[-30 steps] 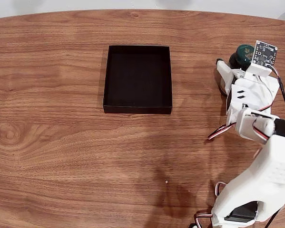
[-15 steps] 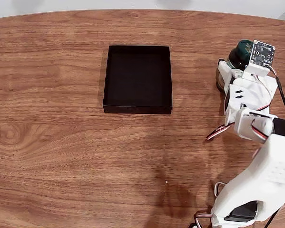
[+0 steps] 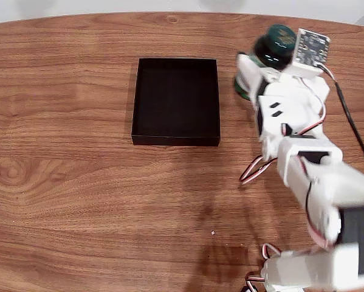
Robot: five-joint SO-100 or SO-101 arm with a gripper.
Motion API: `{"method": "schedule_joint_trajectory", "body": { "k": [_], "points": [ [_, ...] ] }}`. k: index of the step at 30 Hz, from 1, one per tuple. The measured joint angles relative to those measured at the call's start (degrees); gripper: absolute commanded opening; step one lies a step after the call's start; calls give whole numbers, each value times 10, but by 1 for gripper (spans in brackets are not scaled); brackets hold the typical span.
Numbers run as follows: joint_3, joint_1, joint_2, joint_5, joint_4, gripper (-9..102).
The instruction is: Pick up the pill bottle and place it in the black box.
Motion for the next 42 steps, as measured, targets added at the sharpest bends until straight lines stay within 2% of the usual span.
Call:
{"method": "schedule_joint_trajectory", "body": {
  "k": [10,20,35,42],
  "points": [
    [74,-105,165,0,47,10],
    [157,-180,201,32,9,10],
    [159,-225,9,55,-146,9],
    [98,-228,-101,91,-207,9]
  ]
}}
